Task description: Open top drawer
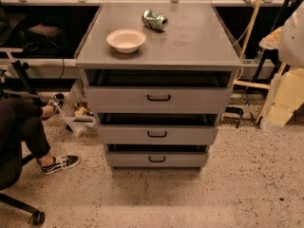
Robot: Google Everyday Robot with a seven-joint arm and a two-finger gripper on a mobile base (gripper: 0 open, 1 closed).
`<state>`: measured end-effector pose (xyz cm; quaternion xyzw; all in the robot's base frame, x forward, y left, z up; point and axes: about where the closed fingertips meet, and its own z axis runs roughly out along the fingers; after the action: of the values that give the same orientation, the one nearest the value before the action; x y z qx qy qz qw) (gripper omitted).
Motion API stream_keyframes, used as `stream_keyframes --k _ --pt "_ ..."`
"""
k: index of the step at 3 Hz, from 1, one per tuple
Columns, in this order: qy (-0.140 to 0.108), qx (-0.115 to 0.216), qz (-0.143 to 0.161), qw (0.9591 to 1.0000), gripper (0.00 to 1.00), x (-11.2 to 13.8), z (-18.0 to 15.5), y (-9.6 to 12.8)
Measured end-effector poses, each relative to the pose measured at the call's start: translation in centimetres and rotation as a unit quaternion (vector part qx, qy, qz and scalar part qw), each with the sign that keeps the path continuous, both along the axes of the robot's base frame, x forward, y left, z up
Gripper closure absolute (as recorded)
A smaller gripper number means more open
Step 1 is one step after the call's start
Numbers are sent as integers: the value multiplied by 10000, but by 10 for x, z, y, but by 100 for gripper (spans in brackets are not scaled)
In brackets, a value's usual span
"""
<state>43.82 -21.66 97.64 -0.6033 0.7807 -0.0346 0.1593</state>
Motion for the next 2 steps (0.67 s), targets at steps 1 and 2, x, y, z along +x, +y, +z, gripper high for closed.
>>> stream_keyframes --k 1,2 --pt "0 0 0 10000 0 0 0 0" --pt "-60 66 -15 10000 0 9 -7 11"
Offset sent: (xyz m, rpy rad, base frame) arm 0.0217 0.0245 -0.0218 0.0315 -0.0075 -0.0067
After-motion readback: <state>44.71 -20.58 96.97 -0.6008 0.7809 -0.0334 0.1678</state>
